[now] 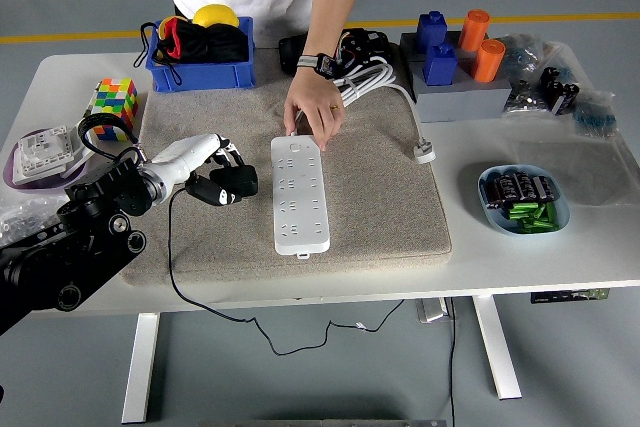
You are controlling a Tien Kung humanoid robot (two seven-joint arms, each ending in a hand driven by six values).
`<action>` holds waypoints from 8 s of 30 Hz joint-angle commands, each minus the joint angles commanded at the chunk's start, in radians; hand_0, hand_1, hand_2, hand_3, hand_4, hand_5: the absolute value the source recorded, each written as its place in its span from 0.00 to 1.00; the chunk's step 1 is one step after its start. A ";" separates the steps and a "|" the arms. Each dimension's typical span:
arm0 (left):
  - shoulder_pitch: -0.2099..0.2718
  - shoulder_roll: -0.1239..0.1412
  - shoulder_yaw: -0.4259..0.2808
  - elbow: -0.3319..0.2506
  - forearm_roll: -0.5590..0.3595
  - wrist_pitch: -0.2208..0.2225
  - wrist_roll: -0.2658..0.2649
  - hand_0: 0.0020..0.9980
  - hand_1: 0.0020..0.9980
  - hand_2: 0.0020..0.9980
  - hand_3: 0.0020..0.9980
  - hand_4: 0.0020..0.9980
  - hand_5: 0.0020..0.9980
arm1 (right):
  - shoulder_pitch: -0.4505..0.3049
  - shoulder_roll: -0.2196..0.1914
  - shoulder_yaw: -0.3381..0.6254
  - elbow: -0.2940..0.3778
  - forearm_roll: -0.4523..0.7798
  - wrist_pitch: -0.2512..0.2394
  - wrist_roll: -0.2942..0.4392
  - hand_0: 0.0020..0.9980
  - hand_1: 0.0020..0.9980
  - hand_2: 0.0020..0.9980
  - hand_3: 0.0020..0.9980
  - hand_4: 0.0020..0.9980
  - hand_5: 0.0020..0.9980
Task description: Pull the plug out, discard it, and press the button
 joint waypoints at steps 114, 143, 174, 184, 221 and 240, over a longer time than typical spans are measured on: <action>-0.225 -0.102 0.145 0.228 -0.060 0.082 -0.091 0.21 0.13 0.20 0.61 0.00 0.00 | -0.001 -0.008 -0.030 0.001 0.017 -0.001 0.000 0.75 0.67 0.66 0.62 0.68 0.50; 0.204 -0.019 -0.618 0.084 0.031 0.113 -0.169 0.84 0.87 0.80 0.79 0.67 0.75 | -0.002 0.003 -0.003 0.001 0.002 0.000 0.001 0.75 0.67 0.66 0.62 0.68 0.50; 0.272 -0.066 -0.696 0.023 0.069 0.103 -0.150 0.82 0.82 0.76 0.78 0.64 0.63 | -0.002 0.002 -0.002 0.002 0.000 -0.001 0.003 0.75 0.67 0.66 0.62 0.68 0.51; 0.272 -0.070 -0.703 0.017 0.073 0.098 -0.145 0.82 0.82 0.76 0.78 0.64 0.62 | -0.004 0.003 0.002 0.002 -0.001 -0.001 0.004 0.75 0.67 0.66 0.62 0.67 0.51; 0.267 -0.069 -0.724 -0.006 0.083 0.090 -0.135 0.81 0.81 0.75 0.77 0.64 0.62 | 0.003 0.000 0.006 0.002 0.001 -0.001 0.000 0.75 0.67 0.66 0.62 0.67 0.51; 0.272 -0.063 -0.730 -0.011 0.084 0.090 -0.136 0.81 0.81 0.75 0.77 0.64 0.62 | 0.007 -0.012 -0.028 0.002 0.015 -0.003 -0.003 0.75 0.67 0.66 0.62 0.67 0.51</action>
